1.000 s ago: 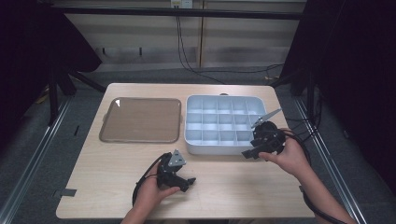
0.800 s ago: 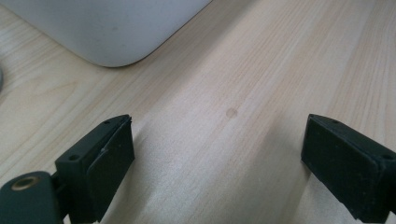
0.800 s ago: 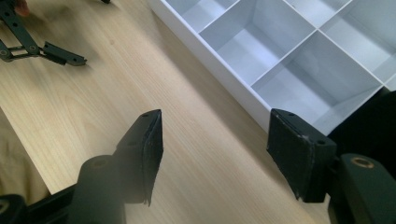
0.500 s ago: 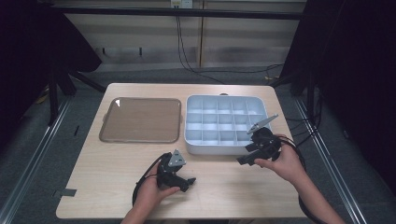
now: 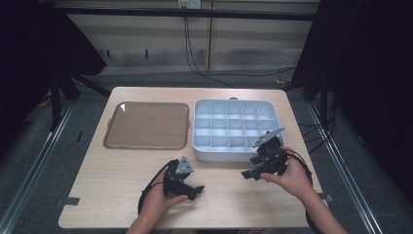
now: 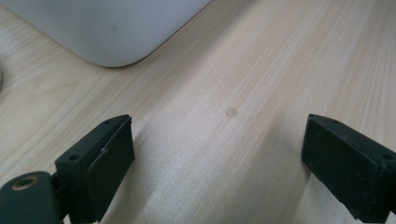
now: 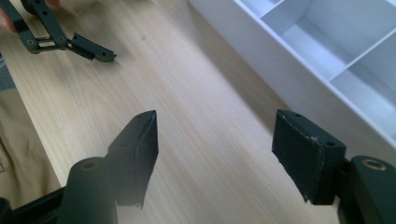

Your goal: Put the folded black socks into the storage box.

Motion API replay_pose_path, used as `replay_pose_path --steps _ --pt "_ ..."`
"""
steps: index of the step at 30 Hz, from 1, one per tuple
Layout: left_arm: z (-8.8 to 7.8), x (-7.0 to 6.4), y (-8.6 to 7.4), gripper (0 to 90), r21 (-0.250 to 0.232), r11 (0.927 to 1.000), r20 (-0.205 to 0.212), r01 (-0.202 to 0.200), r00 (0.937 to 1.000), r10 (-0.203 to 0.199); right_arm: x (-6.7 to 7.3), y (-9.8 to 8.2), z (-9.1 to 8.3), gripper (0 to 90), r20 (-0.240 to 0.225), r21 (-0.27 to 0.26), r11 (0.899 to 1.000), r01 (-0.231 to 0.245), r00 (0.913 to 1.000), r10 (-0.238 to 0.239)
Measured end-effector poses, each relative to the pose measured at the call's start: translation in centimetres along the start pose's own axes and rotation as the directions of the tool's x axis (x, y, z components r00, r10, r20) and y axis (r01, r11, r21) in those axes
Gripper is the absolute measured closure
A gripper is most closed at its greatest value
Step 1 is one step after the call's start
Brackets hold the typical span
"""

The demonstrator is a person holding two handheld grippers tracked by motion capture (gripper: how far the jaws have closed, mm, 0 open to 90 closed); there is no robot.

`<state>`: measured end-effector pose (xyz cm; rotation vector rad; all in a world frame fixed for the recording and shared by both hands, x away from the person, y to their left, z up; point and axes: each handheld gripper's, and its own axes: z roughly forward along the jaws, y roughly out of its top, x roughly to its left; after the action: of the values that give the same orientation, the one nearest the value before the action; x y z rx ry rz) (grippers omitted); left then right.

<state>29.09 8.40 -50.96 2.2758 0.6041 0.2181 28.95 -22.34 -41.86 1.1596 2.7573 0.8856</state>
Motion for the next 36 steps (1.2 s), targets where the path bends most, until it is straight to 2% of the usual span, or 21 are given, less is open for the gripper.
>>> replay_pose_path --steps 7,24,36 --pt "0.0 0.0 0.0 9.0 0.0 1.0 0.0 0.0 1.0 0.0 0.3 -0.6 1.1 31.3 -0.027 -0.011 1.0 -0.004 0.9996 0.004" --pt "0.0 0.0 0.0 9.0 0.0 1.0 0.0 0.0 1.0 0.0 0.2 -1.7 2.4 29.1 -0.036 -0.036 0.999 -0.015 0.9992 0.014" --pt "0.0 0.0 0.0 9.0 0.0 1.0 0.0 0.0 1.0 0.0 0.6 -2.0 3.7 28.0 -0.05 -0.055 0.998 0.004 0.9987 -0.007"
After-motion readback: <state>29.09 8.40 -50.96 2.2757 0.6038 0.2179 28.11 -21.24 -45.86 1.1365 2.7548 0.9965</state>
